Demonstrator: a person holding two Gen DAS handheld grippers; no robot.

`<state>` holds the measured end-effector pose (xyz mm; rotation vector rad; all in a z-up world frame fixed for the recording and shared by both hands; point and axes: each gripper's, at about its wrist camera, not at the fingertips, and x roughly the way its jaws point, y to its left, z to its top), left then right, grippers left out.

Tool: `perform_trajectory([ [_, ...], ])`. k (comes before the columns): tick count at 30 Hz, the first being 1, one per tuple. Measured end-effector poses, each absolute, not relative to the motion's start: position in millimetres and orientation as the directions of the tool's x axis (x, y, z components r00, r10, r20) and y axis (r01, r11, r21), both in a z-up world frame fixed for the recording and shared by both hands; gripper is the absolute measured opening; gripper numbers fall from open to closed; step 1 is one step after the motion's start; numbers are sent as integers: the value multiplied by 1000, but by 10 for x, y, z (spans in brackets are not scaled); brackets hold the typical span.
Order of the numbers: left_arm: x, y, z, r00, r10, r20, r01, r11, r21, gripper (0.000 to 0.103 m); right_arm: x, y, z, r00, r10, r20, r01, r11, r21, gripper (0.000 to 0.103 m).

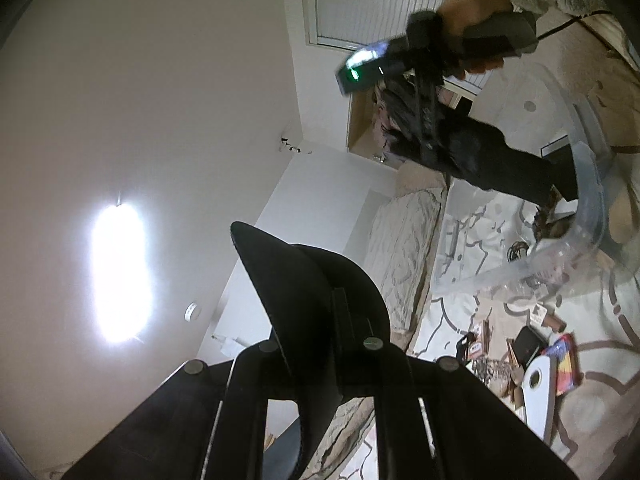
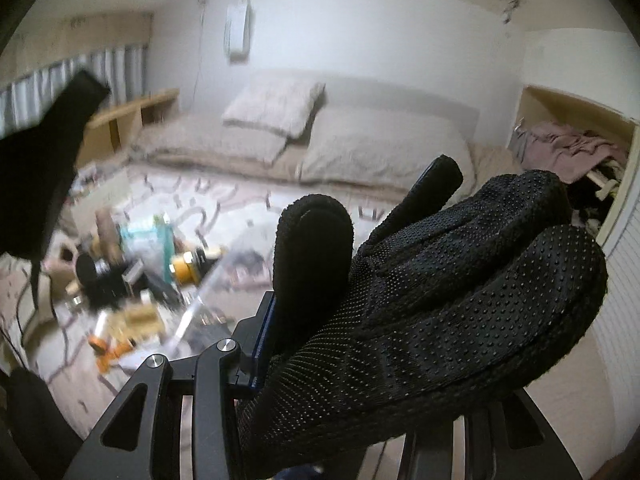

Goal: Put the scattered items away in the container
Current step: 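Lower the black glove into the clear box and open the right tool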

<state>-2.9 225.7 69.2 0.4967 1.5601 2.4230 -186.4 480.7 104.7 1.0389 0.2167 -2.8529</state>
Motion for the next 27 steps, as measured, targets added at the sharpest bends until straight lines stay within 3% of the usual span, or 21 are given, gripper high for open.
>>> perform_trajectory([
  [11,-322,2584,622,-912,383,145,-20,-396,918,11,-2570,4952,258,-461,-120,-879,285,-958,-19,44],
  [17,-462,2664,569,-914,385,128,-32,-384,923,12,-2809,5068,117,-389,-116,-914,323,-946,-17,44],
  [21,-570,2717,527,-915,386,117,-45,-386,921,12,-2827,5114,-1,-369,26,-929,316,-937,-151,44],
  [23,-611,2741,500,-913,392,111,-53,-386,921,12,-2742,5106,-22,-378,73,-923,328,-922,-207,47],
  [25,-646,2765,467,-912,396,105,-62,-387,920,12,-2649,5132,-6,-395,118,-911,322,-911,-258,57],
  [27,-678,2799,434,-911,399,99,-70,-387,919,12,-2576,5142,47,-417,120,-901,316,-911,-267,58],
])
